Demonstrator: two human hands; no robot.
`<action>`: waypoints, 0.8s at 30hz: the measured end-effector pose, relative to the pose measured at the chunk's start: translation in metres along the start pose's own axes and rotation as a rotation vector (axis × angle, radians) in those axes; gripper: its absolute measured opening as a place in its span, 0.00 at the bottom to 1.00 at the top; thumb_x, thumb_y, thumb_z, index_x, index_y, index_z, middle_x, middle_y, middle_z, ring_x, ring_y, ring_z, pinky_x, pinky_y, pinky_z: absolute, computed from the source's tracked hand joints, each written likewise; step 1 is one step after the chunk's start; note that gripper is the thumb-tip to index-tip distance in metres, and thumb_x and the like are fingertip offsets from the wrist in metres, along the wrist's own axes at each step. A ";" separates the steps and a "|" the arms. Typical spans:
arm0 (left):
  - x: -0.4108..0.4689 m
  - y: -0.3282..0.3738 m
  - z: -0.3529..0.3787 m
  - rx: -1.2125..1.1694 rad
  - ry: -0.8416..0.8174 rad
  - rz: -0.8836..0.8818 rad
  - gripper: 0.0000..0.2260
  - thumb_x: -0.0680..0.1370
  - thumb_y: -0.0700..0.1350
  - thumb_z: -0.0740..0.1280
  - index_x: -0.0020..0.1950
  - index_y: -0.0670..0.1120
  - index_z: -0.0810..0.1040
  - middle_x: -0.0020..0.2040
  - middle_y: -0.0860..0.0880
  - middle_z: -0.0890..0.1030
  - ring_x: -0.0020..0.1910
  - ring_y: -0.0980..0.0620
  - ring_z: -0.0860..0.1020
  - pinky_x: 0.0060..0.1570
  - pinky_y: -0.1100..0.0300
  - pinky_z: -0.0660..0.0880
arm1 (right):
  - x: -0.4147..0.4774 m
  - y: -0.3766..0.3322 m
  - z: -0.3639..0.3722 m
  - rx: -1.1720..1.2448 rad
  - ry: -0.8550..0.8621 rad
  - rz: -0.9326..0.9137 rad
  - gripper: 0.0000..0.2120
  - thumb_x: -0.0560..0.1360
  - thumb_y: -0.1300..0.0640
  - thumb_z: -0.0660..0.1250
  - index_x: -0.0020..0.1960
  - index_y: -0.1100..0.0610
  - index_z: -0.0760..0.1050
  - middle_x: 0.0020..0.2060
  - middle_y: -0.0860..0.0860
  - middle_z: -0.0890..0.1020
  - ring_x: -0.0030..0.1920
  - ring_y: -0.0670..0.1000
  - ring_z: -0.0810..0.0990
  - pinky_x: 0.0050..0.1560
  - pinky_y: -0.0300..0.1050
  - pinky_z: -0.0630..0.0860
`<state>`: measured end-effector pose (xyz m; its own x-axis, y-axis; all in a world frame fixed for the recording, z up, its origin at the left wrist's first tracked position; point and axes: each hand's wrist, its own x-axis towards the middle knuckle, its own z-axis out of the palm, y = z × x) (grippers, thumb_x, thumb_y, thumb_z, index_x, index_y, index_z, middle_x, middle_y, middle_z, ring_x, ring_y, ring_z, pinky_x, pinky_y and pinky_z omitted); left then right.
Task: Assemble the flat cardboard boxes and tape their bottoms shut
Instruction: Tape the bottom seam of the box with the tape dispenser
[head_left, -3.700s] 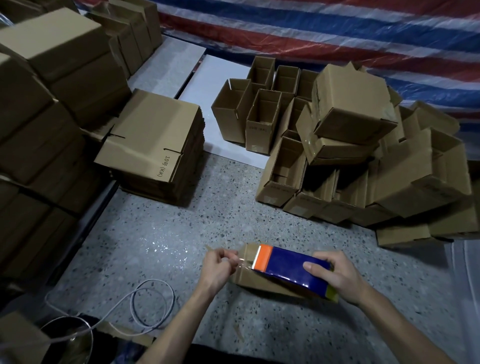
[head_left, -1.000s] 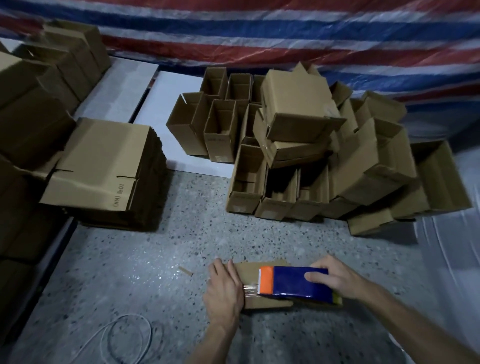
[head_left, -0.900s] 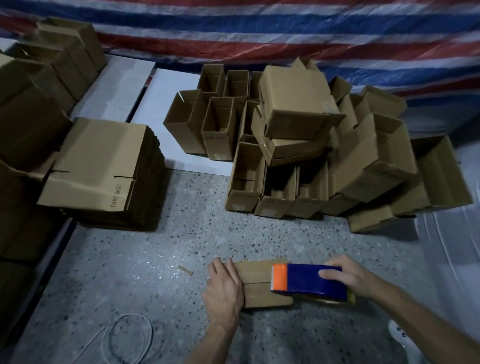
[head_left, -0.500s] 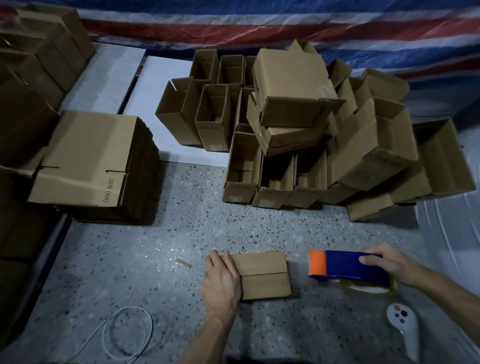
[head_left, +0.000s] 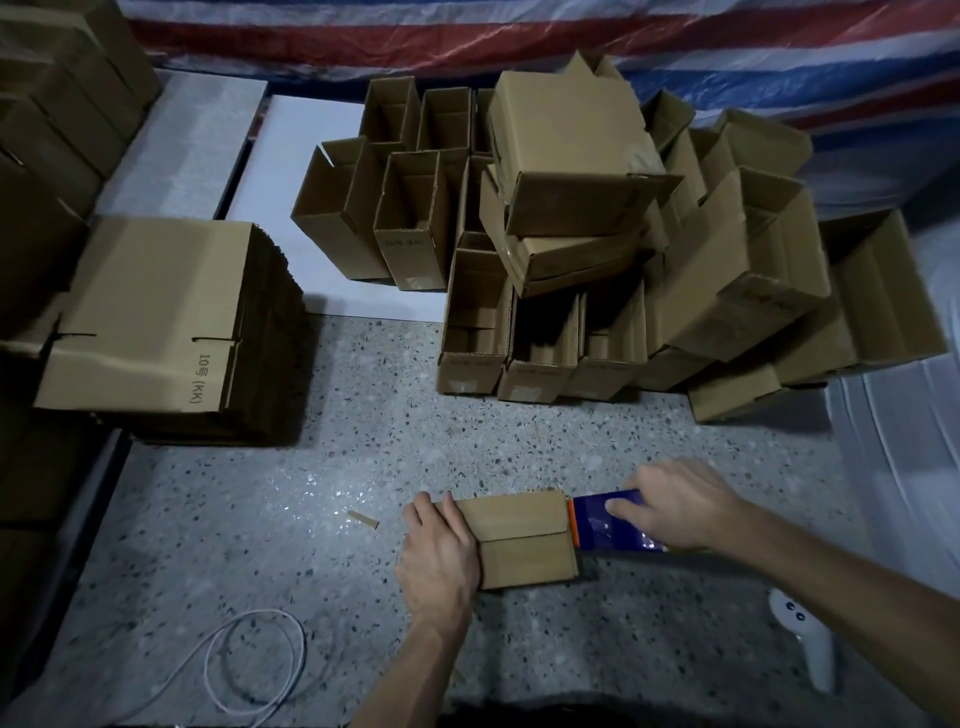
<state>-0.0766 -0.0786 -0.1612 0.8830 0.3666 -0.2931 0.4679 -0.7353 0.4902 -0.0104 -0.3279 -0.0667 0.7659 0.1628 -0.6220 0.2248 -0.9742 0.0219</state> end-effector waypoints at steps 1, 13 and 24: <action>0.000 0.000 0.000 0.002 -0.003 -0.005 0.23 0.83 0.59 0.46 0.56 0.45 0.72 0.48 0.46 0.77 0.29 0.45 0.79 0.24 0.65 0.48 | 0.003 -0.005 -0.002 0.007 0.026 0.017 0.23 0.79 0.36 0.56 0.35 0.51 0.71 0.29 0.46 0.74 0.29 0.45 0.71 0.38 0.45 0.66; -0.002 0.001 0.000 -0.010 0.074 0.001 0.27 0.81 0.62 0.41 0.56 0.45 0.70 0.50 0.46 0.76 0.34 0.43 0.80 0.27 0.59 0.59 | 0.043 -0.032 0.065 0.152 0.029 0.237 0.17 0.79 0.45 0.52 0.44 0.52 0.76 0.34 0.48 0.77 0.36 0.47 0.77 0.40 0.45 0.71; -0.001 -0.001 0.003 0.003 0.071 -0.015 0.23 0.81 0.60 0.44 0.53 0.45 0.71 0.47 0.46 0.76 0.32 0.41 0.80 0.25 0.56 0.69 | -0.017 -0.043 0.192 0.463 0.284 0.477 0.21 0.76 0.45 0.71 0.59 0.60 0.75 0.45 0.56 0.82 0.40 0.56 0.82 0.37 0.45 0.73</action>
<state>-0.0779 -0.0805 -0.1639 0.8762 0.4169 -0.2418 0.4813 -0.7313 0.4833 -0.1491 -0.3186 -0.2075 0.8584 -0.3235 -0.3982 -0.4029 -0.9055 -0.1330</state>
